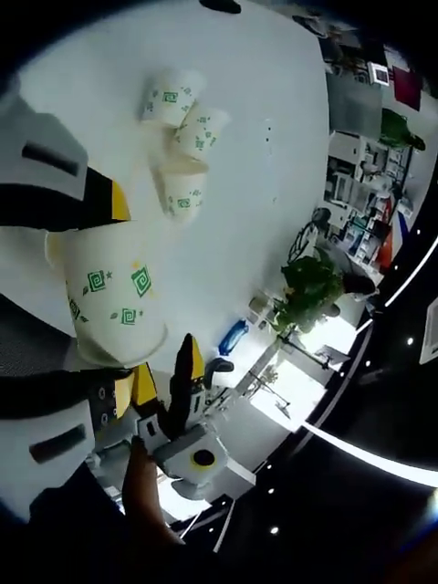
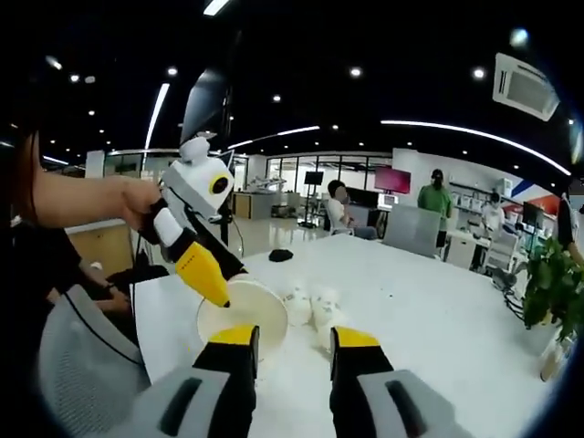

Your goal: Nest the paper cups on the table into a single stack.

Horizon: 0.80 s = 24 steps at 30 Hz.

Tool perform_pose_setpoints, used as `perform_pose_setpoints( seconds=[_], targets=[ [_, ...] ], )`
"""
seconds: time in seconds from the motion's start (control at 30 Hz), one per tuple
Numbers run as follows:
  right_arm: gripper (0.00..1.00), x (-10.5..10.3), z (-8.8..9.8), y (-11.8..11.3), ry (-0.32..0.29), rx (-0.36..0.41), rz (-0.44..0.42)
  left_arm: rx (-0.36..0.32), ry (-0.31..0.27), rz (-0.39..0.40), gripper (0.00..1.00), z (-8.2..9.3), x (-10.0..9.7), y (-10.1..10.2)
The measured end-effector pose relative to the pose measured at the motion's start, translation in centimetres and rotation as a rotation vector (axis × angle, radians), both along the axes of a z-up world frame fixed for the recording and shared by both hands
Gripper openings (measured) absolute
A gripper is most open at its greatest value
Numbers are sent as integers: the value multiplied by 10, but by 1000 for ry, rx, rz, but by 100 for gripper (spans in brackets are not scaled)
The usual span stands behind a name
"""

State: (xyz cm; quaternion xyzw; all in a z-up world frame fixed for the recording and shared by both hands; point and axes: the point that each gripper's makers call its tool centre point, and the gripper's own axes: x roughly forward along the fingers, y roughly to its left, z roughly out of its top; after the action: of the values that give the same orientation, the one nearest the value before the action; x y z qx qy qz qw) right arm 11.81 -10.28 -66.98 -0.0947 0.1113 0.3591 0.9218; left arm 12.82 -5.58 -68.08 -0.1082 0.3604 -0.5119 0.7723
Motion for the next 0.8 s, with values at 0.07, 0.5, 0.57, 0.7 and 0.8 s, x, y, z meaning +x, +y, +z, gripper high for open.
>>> perform_pose_setpoints(
  seconds=[0.07, 0.5, 0.57, 0.7, 0.8],
  targets=[
    [22, 1, 1, 4, 1, 2, 15, -9, 0, -8, 60, 2, -2, 0],
    [5, 2, 2, 19, 2, 3, 89, -85, 49, -53, 60, 7, -16, -1],
    [0, -1, 4, 23, -2, 3, 110, -108, 58, -60, 60, 11, -17, -2],
    [0, -3, 5, 26, 4, -3, 129, -102, 40, -77, 60, 12, -19, -2],
    [0, -3, 7, 27, 10, -7, 130, -90, 12, -96, 60, 10, -21, -2]
  ],
)
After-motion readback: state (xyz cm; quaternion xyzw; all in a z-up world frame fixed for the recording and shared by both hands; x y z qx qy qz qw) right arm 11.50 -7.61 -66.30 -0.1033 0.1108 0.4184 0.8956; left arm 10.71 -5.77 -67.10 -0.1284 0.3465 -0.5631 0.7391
